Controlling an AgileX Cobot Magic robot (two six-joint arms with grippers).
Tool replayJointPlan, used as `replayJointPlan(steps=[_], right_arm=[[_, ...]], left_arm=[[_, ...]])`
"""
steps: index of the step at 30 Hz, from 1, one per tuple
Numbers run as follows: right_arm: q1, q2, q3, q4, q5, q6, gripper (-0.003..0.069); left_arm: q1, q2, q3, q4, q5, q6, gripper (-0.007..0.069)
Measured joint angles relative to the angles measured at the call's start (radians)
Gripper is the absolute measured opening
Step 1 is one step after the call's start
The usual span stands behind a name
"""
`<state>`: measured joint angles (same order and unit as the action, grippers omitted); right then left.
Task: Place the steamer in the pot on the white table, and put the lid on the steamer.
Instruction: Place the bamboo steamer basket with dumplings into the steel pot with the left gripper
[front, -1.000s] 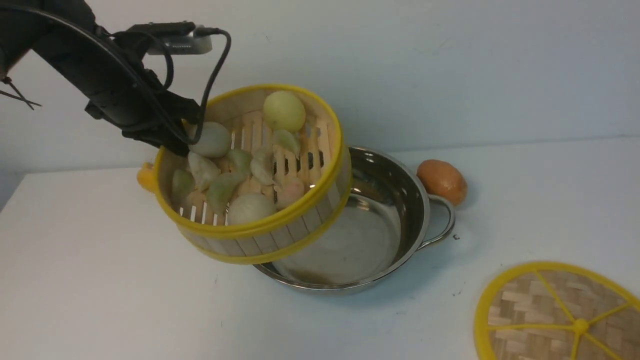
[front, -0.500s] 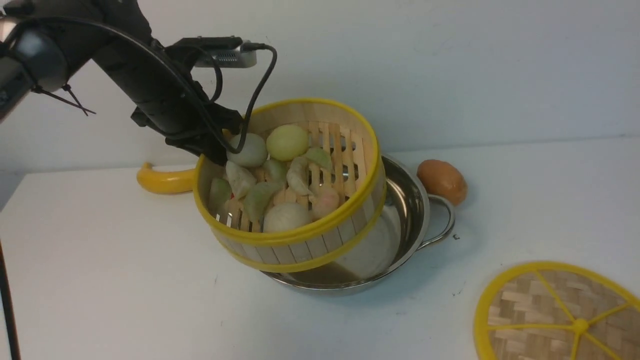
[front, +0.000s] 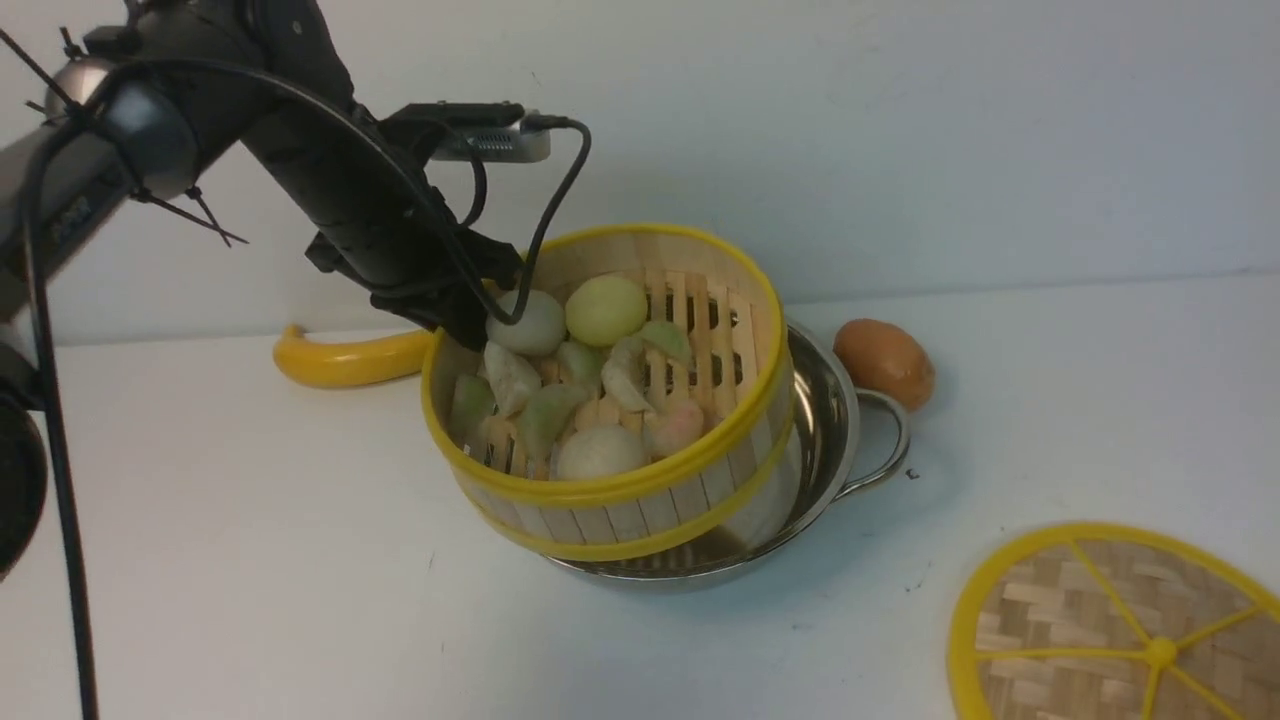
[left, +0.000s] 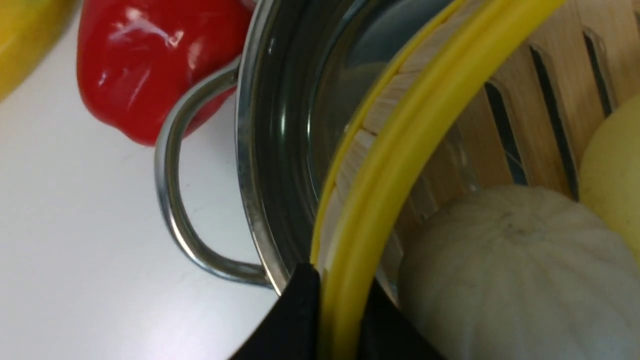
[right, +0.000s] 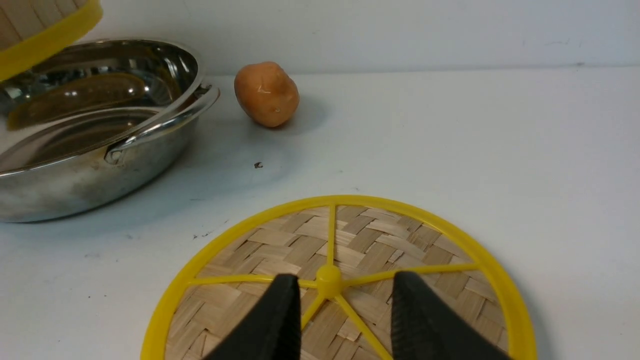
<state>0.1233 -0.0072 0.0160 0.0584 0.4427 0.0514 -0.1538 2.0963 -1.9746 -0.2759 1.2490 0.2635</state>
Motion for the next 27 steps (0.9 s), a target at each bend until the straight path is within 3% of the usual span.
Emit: replayJointPlan(steps=[12, 27], right_arm=[[0.000, 0.000, 0.000, 0.000, 0.000, 0.000, 0.0241], [0.000, 0.000, 0.000, 0.000, 0.000, 0.000, 0.0241]], left_arm=[[-0.033, 0.145, -0.188, 0.000, -0.001, -0.032, 0.0039], [-0.036, 0.219, -0.200, 0.046, -0.001, -0.038, 0.0039]])
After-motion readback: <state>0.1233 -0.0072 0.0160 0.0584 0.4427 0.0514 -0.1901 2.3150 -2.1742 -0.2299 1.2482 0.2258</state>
